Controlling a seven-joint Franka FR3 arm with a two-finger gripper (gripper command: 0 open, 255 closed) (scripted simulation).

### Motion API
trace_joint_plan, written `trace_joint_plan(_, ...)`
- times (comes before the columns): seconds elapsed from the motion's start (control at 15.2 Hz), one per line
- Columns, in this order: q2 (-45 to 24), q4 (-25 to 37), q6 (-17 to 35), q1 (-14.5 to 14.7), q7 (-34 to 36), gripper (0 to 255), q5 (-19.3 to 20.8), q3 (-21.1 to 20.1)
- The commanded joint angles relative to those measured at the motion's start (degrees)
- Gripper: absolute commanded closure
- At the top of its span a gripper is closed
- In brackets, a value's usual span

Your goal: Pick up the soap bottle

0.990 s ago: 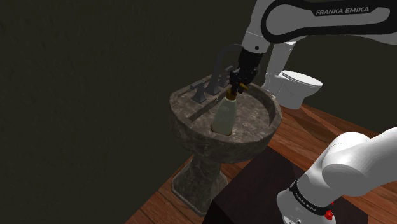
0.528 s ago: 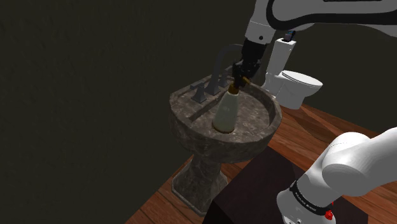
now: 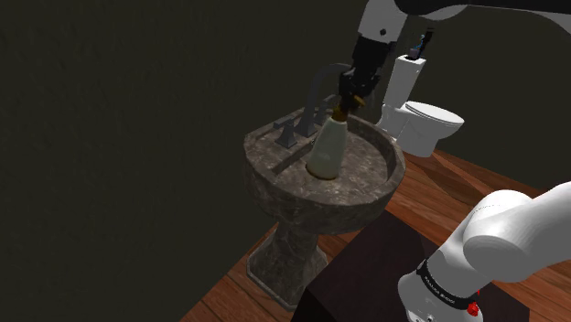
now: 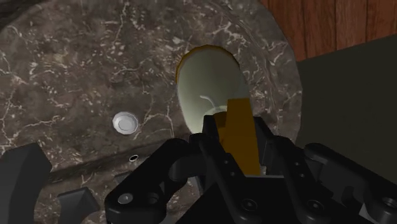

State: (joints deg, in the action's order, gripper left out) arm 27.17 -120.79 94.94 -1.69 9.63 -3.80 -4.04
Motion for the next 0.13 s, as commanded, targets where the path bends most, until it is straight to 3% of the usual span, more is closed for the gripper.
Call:
trace_joint_plan(0.0,-0.23,1.14,-0.89,-0.01,0.04,255,0.03,0.02)
trace_joint_plan(0.07,-0.23,1.14,-0.89,-0.01,0.04,255,0.03,0.02)
